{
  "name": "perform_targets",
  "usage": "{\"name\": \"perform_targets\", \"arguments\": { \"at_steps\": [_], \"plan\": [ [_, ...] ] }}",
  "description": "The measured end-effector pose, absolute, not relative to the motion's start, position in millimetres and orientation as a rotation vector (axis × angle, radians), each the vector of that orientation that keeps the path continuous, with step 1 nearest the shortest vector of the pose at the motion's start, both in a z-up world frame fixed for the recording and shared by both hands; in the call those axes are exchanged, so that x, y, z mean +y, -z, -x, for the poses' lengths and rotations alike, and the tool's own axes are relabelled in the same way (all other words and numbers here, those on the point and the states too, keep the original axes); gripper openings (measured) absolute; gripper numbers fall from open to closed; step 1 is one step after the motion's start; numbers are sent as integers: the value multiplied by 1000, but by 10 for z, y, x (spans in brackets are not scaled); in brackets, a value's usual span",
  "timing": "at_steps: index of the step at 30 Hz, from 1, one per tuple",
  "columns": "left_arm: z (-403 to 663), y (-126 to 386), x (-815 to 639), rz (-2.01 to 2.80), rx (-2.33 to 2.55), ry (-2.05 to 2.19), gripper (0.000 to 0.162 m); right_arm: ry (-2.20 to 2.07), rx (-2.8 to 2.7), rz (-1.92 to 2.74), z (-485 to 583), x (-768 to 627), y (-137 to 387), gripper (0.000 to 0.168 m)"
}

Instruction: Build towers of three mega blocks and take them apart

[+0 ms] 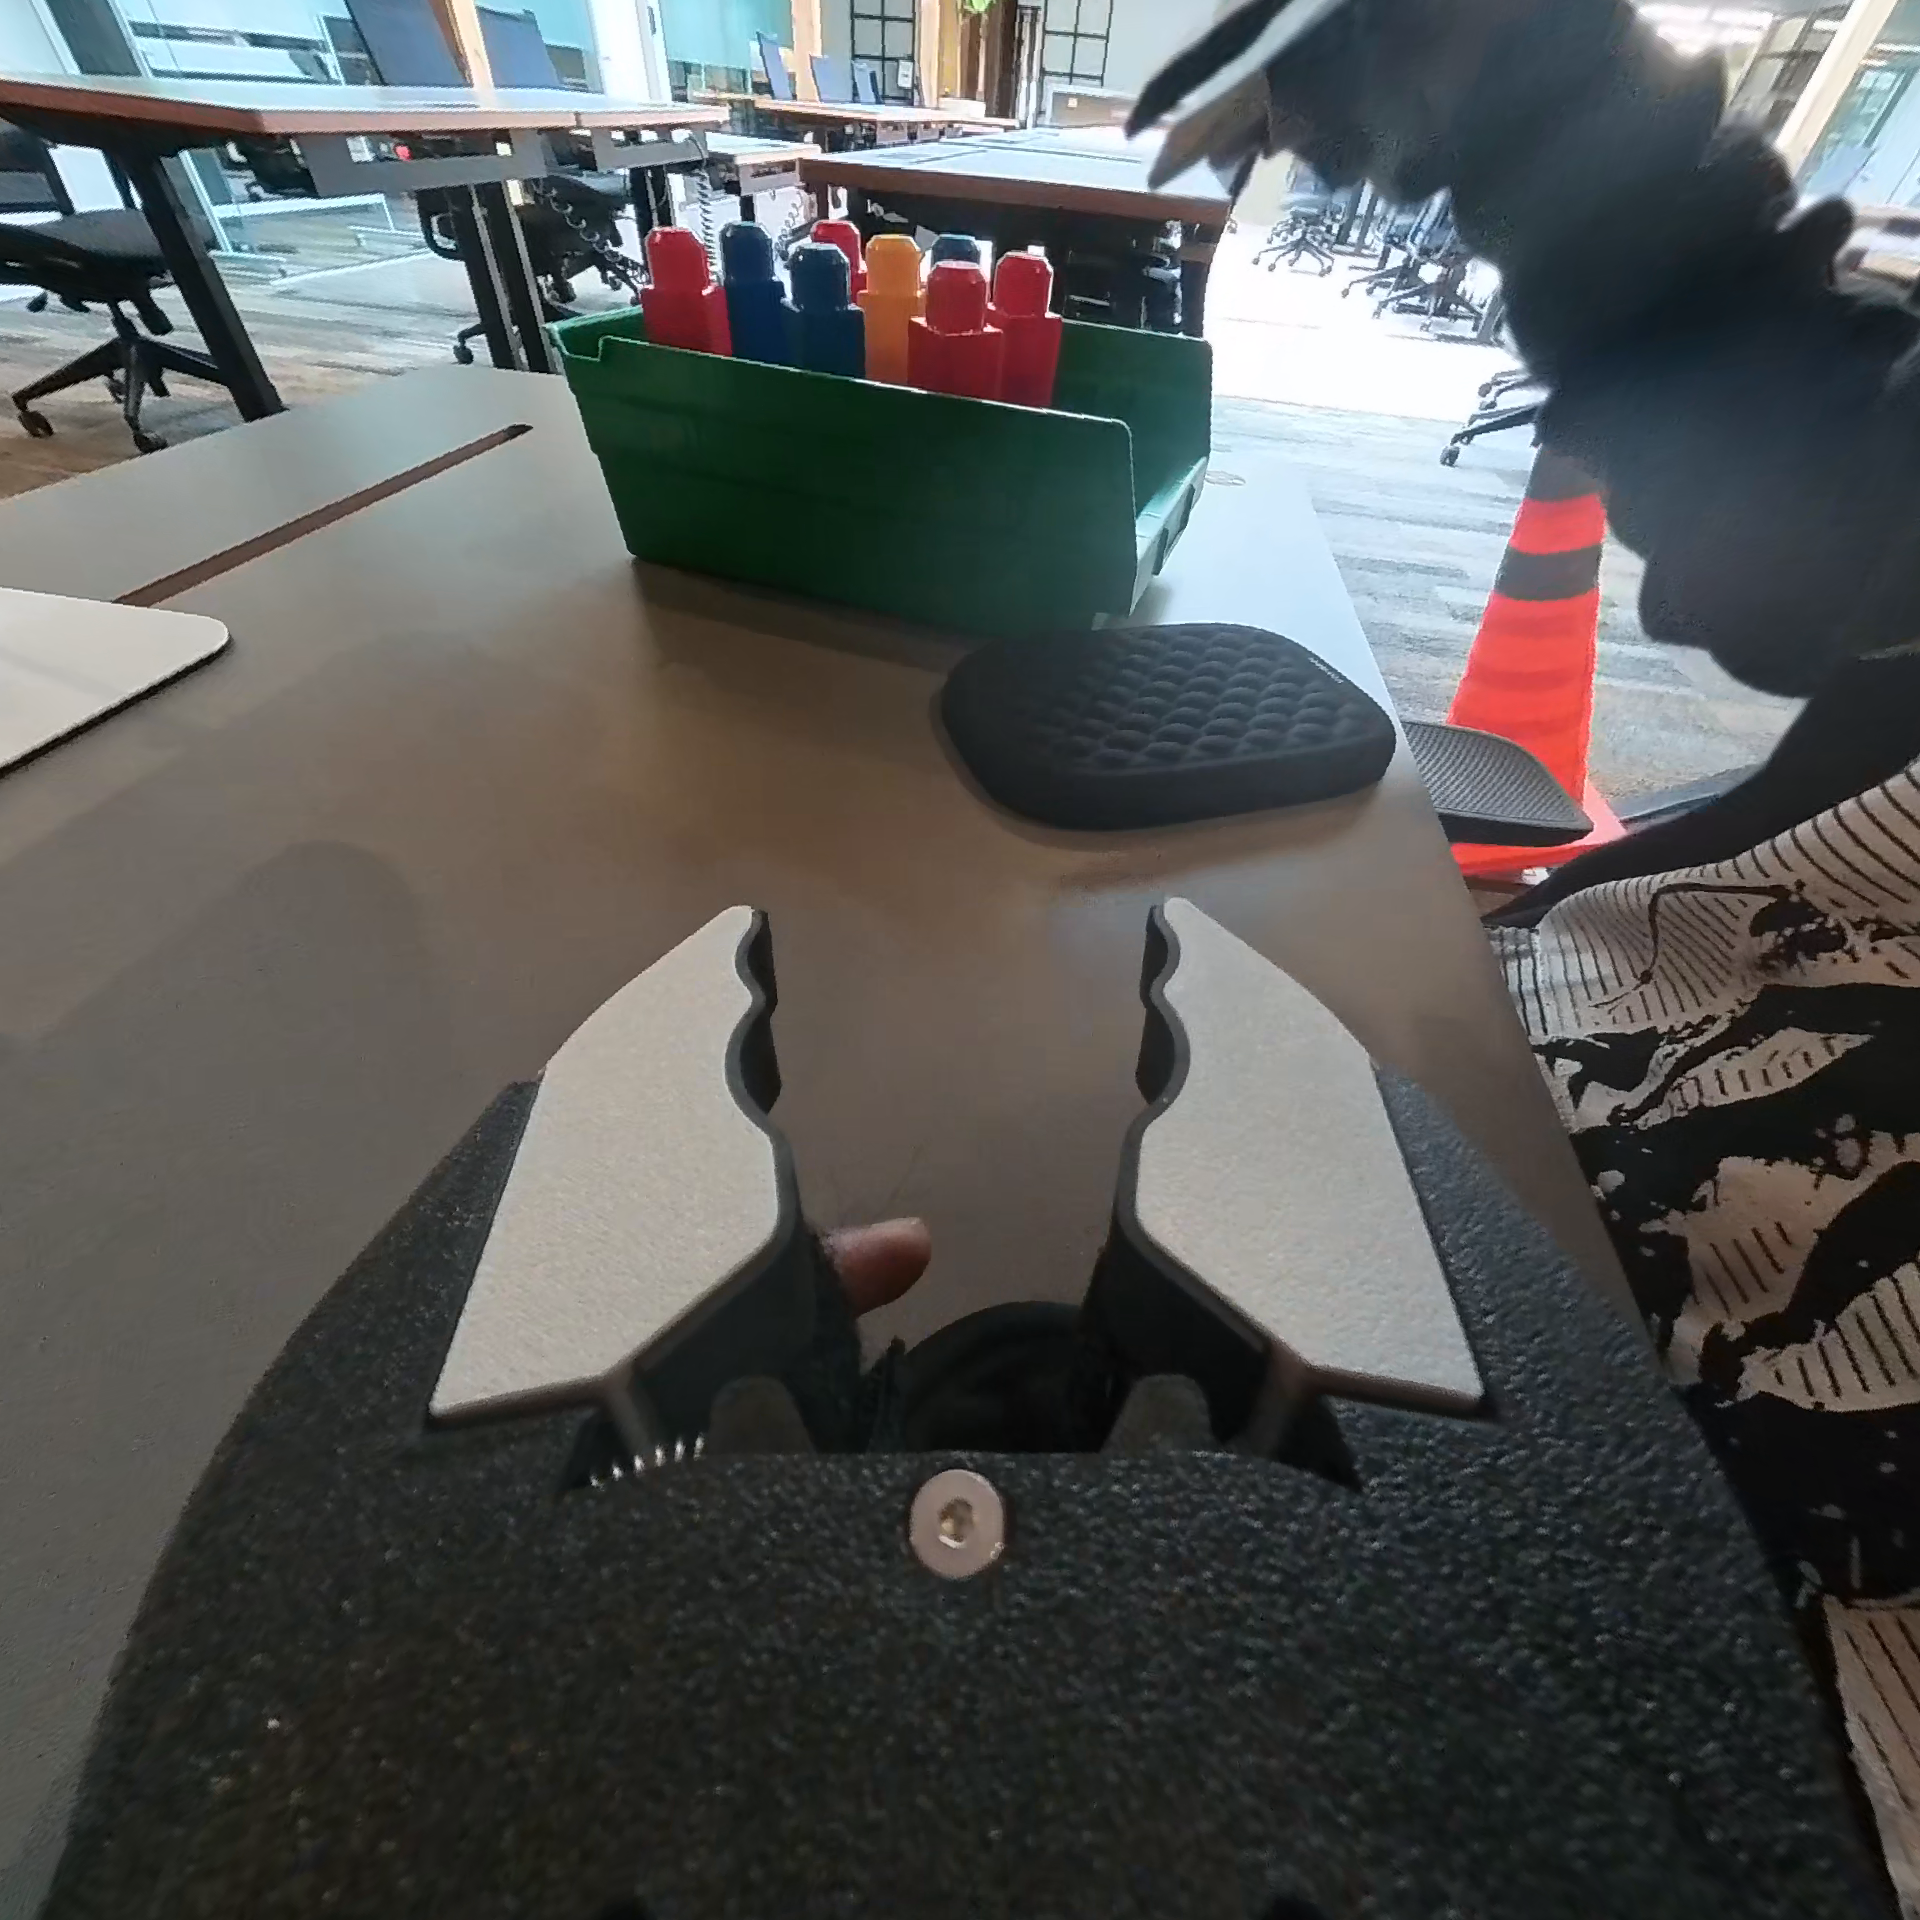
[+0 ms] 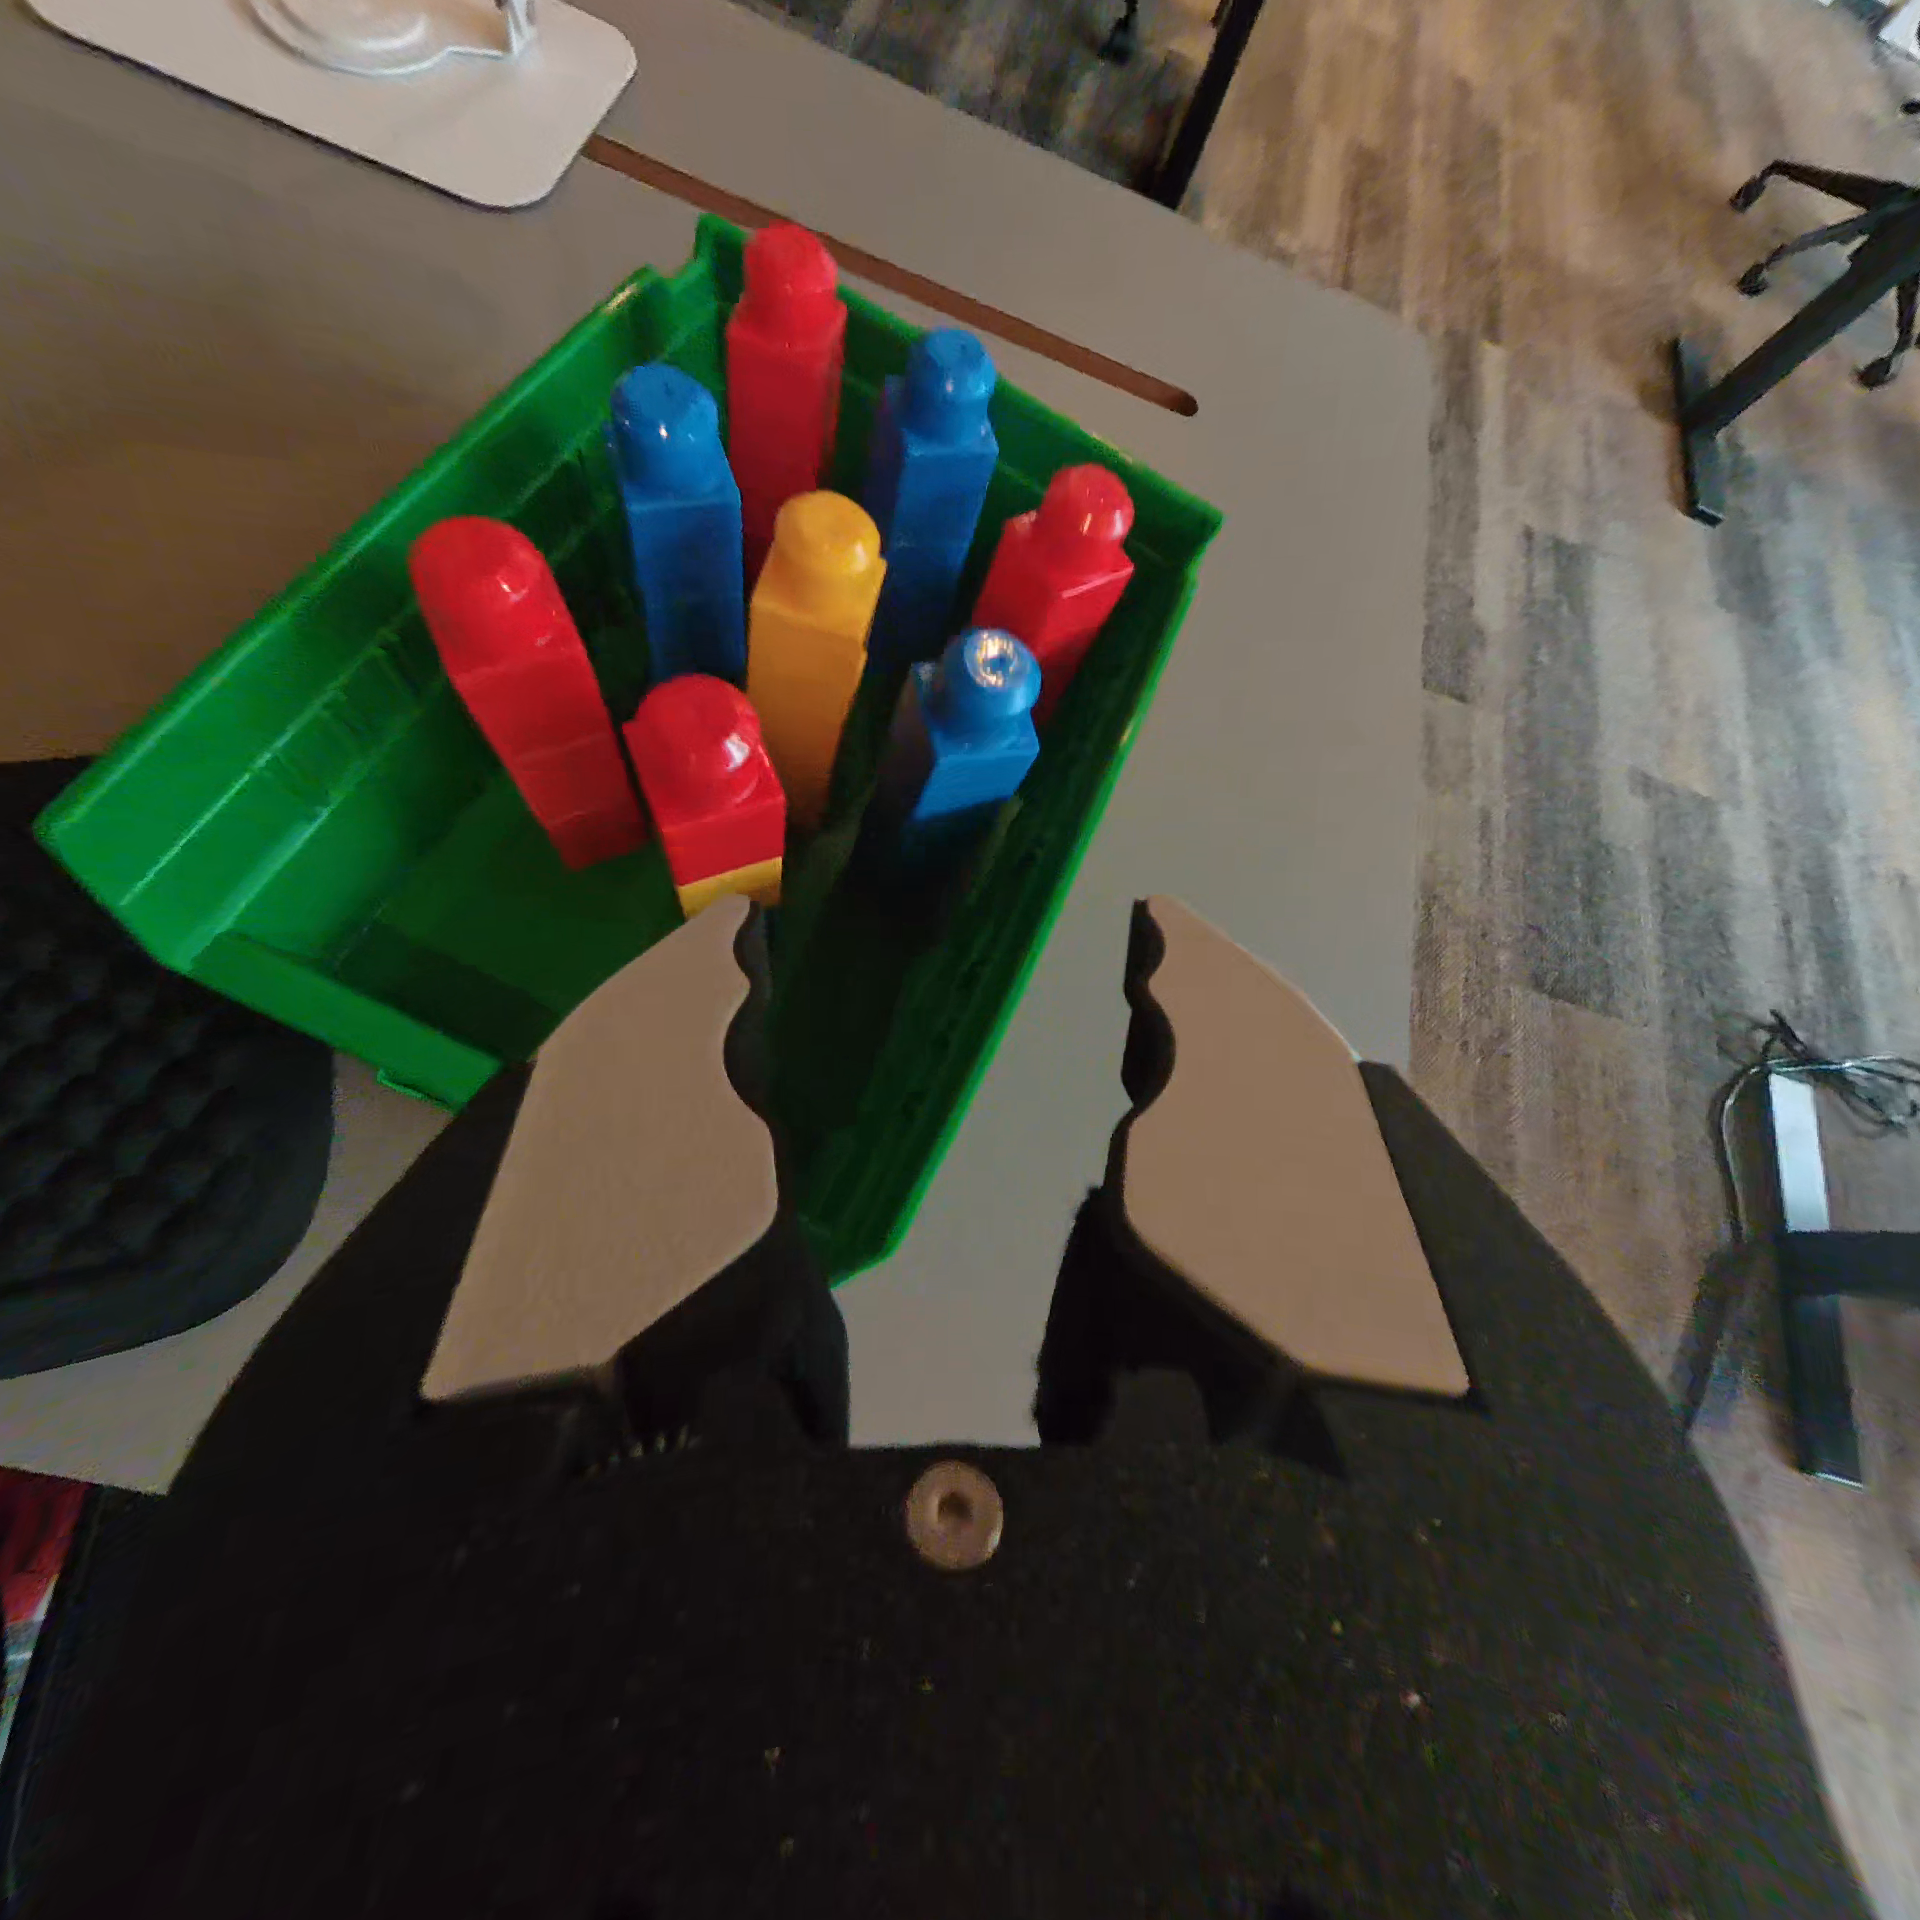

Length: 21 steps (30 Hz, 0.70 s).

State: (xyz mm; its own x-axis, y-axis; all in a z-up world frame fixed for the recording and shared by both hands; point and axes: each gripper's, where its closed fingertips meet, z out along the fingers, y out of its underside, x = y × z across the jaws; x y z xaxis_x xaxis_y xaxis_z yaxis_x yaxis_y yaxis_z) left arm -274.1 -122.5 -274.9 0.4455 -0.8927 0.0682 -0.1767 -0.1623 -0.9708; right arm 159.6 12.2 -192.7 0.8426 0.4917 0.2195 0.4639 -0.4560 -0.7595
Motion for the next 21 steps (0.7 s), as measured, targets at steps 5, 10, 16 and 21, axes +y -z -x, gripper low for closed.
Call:
{"name": "perform_targets", "arguments": {
  "at_steps": [5,10,16,21],
  "plan": [
    [2774,2698,-1202,1616,908,847,69,-66,-631,2138,-1693,66,2228,63],
    [3039,2461,-1092,1652,723,585,71,-54,-542,2176,-1818,30,2453,64],
    [4001,1983,-1351,1767,249,143,70,-45,-526,2266,-1854,-15,2703,77],
    [4669,2177,-1664,1884,9,-96,74,-59,-498,2309,-1799,16,2864,78]
  ]
}}
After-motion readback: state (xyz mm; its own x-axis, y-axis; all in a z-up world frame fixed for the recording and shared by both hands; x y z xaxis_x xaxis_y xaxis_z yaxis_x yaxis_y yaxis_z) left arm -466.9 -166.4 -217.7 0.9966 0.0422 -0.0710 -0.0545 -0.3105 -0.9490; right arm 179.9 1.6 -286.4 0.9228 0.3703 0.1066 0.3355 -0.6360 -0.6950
